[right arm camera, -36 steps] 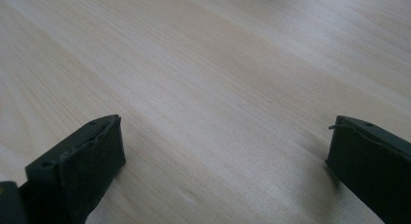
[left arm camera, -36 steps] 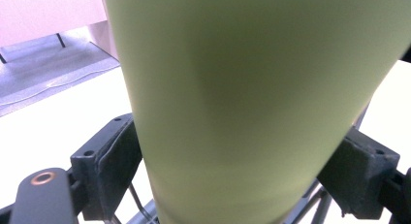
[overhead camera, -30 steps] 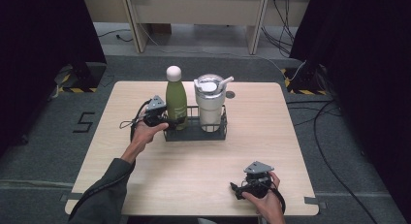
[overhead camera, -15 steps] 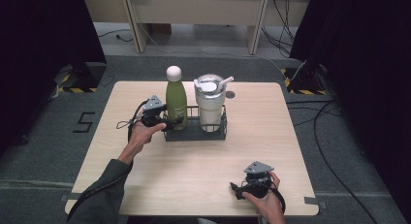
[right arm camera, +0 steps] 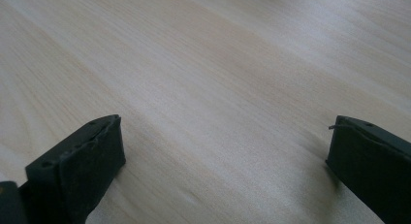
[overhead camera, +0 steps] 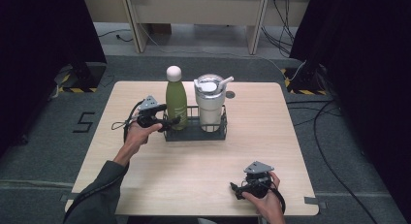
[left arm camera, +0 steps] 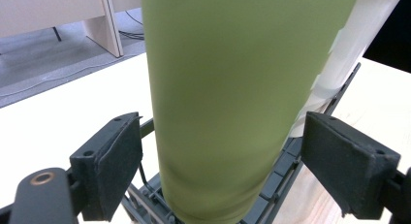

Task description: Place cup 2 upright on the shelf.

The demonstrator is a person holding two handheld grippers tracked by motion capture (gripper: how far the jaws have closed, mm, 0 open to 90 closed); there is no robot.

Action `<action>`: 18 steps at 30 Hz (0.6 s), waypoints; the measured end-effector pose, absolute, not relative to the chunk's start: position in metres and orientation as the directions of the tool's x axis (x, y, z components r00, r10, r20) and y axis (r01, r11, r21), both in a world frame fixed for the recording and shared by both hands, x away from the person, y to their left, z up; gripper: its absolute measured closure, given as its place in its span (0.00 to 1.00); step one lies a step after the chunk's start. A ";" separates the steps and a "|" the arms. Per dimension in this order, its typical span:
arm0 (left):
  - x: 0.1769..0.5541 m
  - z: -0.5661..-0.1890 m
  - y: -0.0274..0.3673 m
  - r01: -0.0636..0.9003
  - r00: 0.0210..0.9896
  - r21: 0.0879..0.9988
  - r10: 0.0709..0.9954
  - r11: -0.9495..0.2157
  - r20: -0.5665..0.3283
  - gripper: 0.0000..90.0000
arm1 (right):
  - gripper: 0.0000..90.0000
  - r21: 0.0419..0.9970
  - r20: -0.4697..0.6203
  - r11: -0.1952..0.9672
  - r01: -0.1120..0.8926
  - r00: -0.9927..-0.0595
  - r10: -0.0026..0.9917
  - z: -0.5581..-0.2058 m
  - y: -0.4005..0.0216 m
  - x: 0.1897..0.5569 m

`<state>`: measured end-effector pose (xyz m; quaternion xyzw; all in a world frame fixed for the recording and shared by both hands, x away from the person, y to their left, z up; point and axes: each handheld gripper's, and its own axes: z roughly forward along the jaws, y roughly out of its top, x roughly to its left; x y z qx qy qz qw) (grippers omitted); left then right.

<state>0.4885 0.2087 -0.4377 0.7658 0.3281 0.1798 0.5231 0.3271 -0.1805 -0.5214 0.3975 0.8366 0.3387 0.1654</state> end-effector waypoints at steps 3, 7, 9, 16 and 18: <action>0.486 -0.437 0.211 0.312 0.721 0.921 0.689 -0.231 -0.071 0.17 | 0.00 0.698 -0.007 0.455 0.553 -0.630 0.777 -0.521 -0.181 0.327; 0.481 -0.435 0.214 0.314 0.724 0.923 0.684 -0.221 -0.082 0.17 | 0.00 0.698 -0.008 0.455 0.553 -0.630 0.777 -0.521 -0.181 0.327; 0.478 -0.433 0.215 0.316 0.728 0.922 0.680 -0.224 -0.084 0.16 | 0.00 0.698 -0.008 0.455 0.553 -0.630 0.777 -0.521 -0.181 0.327; 0.466 -0.430 0.220 0.322 0.735 0.921 0.670 -0.217 -0.099 0.16 | 0.00 0.698 -0.007 0.455 0.553 -0.630 0.777 -0.521 -0.181 0.327; 0.462 -0.429 0.221 0.323 0.734 0.924 0.671 -0.207 -0.106 0.16 | 0.00 0.698 -0.008 0.455 0.553 -0.630 0.777 -0.521 -0.181 0.327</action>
